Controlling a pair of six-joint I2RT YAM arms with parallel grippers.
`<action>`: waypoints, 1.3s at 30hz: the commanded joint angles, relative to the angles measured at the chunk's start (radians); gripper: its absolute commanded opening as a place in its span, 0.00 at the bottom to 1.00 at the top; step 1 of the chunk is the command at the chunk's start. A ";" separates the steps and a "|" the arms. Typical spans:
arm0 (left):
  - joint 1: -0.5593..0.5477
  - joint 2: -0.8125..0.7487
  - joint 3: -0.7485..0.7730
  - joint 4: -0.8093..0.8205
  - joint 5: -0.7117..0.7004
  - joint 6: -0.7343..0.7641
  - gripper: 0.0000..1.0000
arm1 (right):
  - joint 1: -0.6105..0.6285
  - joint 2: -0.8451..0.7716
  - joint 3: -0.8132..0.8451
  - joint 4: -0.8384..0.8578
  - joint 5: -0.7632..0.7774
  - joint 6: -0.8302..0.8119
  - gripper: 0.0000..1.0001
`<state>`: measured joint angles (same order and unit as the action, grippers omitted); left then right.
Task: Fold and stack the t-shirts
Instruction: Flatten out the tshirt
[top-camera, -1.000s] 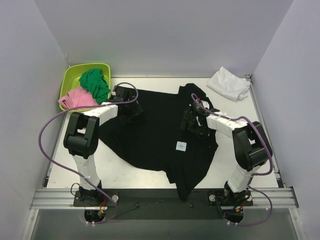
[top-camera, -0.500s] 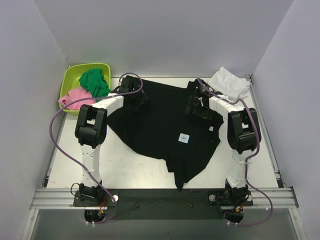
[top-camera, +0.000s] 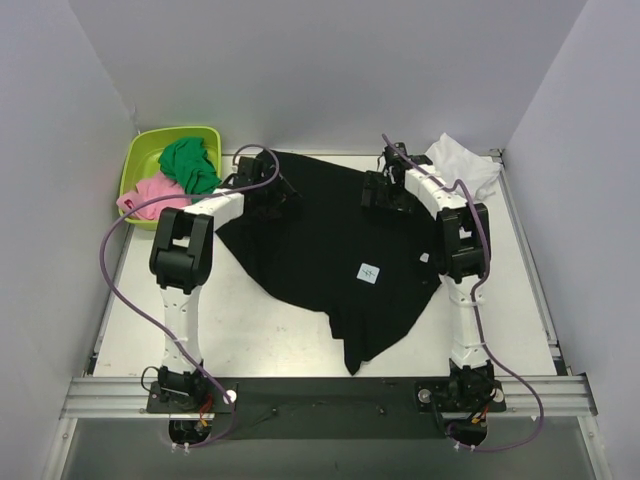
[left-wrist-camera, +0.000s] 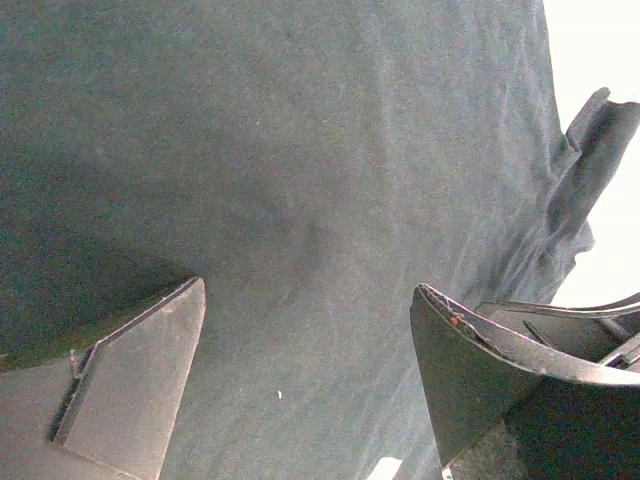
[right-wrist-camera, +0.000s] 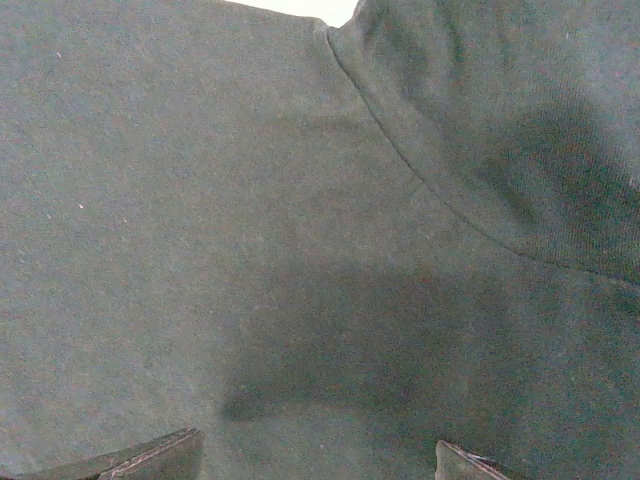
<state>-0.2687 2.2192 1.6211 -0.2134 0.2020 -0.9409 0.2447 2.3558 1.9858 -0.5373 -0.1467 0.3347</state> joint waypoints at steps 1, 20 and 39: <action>0.029 -0.048 -0.130 0.006 -0.021 -0.012 0.95 | 0.022 -0.087 -0.030 -0.049 0.016 -0.026 1.00; 0.056 -0.587 -0.352 0.080 0.102 0.017 0.97 | 0.108 -0.852 -0.963 0.293 0.081 0.190 1.00; 0.115 -0.872 -0.467 0.008 0.183 0.119 0.97 | 0.076 -0.753 -1.173 0.671 -0.010 0.343 1.00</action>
<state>-0.1757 1.3880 1.1671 -0.1795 0.3607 -0.8688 0.3378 1.5322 0.8043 0.1020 -0.1616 0.6533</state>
